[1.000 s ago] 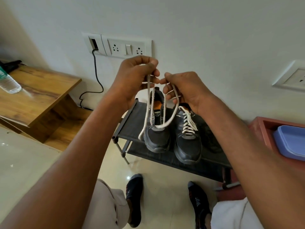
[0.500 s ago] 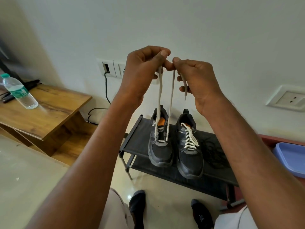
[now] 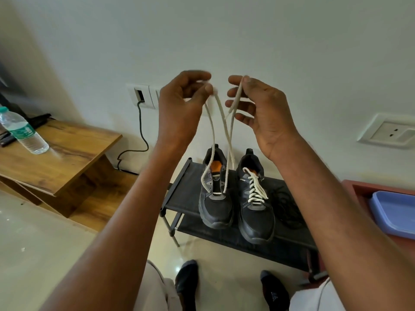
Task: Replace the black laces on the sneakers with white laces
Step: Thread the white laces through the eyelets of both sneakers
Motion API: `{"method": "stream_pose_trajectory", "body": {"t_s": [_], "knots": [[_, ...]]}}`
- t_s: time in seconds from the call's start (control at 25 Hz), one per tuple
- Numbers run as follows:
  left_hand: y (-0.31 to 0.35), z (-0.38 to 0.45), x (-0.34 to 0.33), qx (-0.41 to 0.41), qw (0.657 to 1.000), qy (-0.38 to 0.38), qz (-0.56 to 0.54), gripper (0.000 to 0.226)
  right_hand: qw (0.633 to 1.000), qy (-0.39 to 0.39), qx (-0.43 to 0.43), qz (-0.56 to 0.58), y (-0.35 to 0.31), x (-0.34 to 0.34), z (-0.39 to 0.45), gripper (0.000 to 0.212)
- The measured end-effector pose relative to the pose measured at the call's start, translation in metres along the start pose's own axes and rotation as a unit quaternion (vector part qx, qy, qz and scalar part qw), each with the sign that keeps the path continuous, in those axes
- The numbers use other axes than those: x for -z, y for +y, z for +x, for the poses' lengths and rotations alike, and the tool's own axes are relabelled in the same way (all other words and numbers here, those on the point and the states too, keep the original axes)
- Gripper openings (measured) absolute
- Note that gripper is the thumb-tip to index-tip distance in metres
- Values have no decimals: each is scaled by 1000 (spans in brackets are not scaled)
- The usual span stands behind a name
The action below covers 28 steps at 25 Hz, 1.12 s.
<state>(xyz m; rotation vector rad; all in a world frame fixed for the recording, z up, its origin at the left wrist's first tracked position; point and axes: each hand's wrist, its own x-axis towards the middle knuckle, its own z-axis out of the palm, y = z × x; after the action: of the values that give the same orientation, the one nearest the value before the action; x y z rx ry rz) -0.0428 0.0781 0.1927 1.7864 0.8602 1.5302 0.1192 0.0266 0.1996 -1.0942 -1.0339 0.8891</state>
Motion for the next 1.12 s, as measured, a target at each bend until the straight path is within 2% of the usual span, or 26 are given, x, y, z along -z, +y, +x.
{"method": "stream_pose_trajectory", "body": {"t_s": [0.08,0.12,0.16,0.24,0.28,0.32,0.4,0.44,0.52,0.6,0.68,0.76,0.84,0.96,1.04,1.12], "knots": [[-20,-10,3,40,995,58,64,7,998,-11,-34,-52,21,7,-2,20],[-32,-16,6,78,991,74,83,4,990,-27,-56,-124,38,11,-4,17],[-46,-23,8,129,984,77,93,3,968,-50,-72,-234,57,15,-7,14],[-71,-37,10,252,963,54,81,4,872,-99,-90,-470,95,24,-11,10],[-84,-43,7,289,952,35,91,2,823,-116,-103,-547,110,27,-10,12],[-94,-48,3,290,948,5,134,3,786,-132,-120,-592,122,30,-9,13],[-111,-56,-9,241,932,-114,246,11,746,-177,-152,-623,137,31,-7,12],[-118,-61,-15,223,912,-195,284,16,737,-197,-165,-625,143,30,-6,13],[-135,-72,-27,196,860,-346,321,33,726,-224,-179,-626,155,28,-8,14],[-152,-82,-33,180,819,-418,349,47,708,-243,-164,-642,165,24,-11,15],[-164,-84,-35,163,823,-397,372,42,697,-240,-142,-660,174,23,-13,16],[-169,-82,-35,139,838,-358,389,23,703,-228,-141,-659,178,26,-12,16],[-169,-77,-33,137,853,-322,387,7,727,-212,-156,-634,177,29,-11,15],[-162,-66,-19,207,865,-247,384,12,762,-140,-171,-609,173,34,-9,14],[-161,-62,-4,243,848,-223,414,8,769,-114,-170,-605,173,35,-8,11],[-160,-68,3,265,807,-275,451,15,774,-158,-165,-591,175,29,-10,11]]}}
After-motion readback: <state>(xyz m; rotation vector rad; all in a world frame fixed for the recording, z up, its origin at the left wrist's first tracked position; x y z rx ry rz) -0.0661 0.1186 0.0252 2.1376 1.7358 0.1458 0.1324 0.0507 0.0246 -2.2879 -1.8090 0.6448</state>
